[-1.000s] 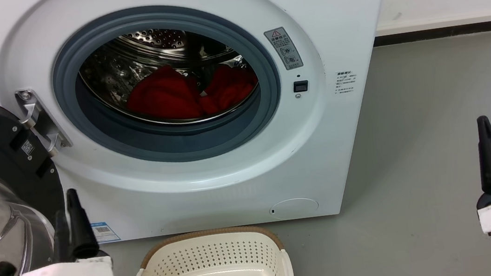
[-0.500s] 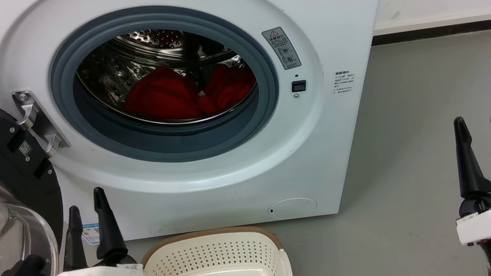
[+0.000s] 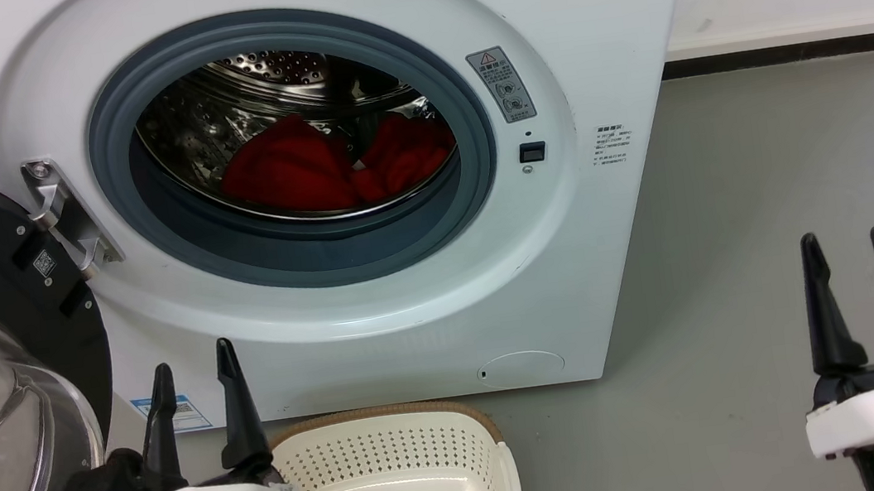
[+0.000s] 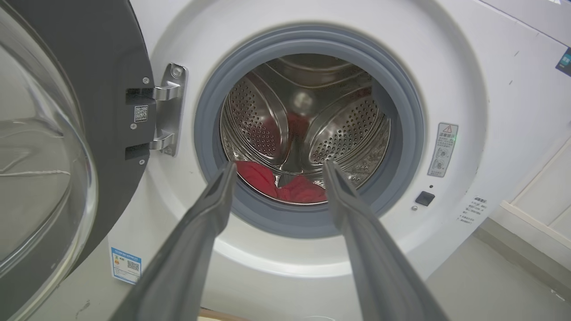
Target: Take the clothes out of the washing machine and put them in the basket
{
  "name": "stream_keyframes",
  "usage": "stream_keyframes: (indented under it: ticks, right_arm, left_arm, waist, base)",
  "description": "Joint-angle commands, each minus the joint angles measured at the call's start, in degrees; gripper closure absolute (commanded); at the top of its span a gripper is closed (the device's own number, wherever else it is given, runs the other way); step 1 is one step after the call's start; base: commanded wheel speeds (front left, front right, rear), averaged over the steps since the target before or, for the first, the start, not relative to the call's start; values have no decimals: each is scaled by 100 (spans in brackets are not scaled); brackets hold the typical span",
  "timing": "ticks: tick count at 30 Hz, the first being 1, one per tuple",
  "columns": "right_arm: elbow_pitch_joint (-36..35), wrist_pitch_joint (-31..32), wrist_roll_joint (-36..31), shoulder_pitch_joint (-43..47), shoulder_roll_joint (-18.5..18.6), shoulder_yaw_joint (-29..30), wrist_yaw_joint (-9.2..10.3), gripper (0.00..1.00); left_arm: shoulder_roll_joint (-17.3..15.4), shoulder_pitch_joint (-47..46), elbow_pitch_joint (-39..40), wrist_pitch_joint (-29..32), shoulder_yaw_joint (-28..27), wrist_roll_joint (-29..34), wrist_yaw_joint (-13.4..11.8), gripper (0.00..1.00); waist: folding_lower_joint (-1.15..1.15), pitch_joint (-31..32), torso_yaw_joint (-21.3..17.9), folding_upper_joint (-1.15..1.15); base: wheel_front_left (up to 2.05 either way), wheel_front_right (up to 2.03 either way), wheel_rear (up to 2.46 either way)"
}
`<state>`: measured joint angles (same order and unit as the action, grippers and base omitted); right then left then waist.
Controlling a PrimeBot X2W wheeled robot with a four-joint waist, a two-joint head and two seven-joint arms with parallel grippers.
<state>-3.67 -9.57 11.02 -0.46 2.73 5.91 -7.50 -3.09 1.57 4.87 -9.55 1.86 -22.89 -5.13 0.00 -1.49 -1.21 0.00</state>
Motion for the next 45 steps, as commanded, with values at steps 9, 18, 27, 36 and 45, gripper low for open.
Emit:
stream_keyframes:
  ticks: [9,18,27,36,45]
  right_arm:
    - [351,-153,-320,112,24,23,1,0]
    - [544,-271,-788,162,24,-184,2,0]
    - [585,-369,-1294,201,24,-244,2,0]
    - [710,-466,-1045,251,22,-215,2,0]
    - [791,-549,-1174,271,22,-213,2,0]
  left_arm:
    - [-102,82,-257,-154,222,549,-80,0]
    - [-146,89,-360,-270,332,1024,-30,0]
    - [-224,141,-368,-373,493,1468,-117,0]
    - [-87,217,-420,-471,261,1573,71,0]
    - [-27,280,-506,-549,210,1952,202,0]
  waist:
    - [0,-8,-34,0]
    - [0,-27,-76,0]
    - [0,-36,-98,0]
    - [0,-24,-112,0]
    - [0,-18,-131,0]
  base:
    - [0,0,0]
    - [0,0,0]
    - [0,0,0]
    - [0,0,0]
    - [0,0,0]
